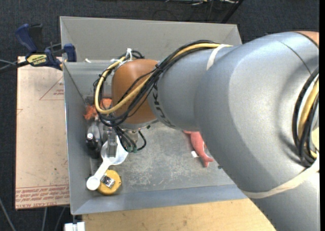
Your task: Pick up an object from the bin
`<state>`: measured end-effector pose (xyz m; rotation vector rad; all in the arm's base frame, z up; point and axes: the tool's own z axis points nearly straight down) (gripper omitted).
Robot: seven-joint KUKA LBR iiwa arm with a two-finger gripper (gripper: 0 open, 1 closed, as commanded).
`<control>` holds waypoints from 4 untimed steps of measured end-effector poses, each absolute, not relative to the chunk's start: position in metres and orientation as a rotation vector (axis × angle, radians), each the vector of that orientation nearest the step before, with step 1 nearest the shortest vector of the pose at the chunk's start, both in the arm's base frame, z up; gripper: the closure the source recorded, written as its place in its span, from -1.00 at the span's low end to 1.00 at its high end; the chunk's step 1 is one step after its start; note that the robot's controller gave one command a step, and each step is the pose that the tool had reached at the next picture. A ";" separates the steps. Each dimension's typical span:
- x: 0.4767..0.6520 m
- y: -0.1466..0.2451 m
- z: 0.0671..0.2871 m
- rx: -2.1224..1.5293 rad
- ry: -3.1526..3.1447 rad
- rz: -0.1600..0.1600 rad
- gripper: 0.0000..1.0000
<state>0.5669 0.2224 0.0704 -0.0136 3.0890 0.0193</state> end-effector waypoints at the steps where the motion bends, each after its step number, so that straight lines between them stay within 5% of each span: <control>1: 0.567 0.222 0.070 -0.014 3.089 0.019 1.00; 2: 0.575 0.200 0.099 -0.077 3.092 0.020 1.00; 3: 0.590 0.200 0.183 0.095 3.085 0.024 1.00; 4: 0.590 0.200 0.183 0.094 3.085 0.024 1.00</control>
Offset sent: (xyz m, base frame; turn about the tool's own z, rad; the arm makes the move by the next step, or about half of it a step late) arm 0.0177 -0.0435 0.0543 -0.0663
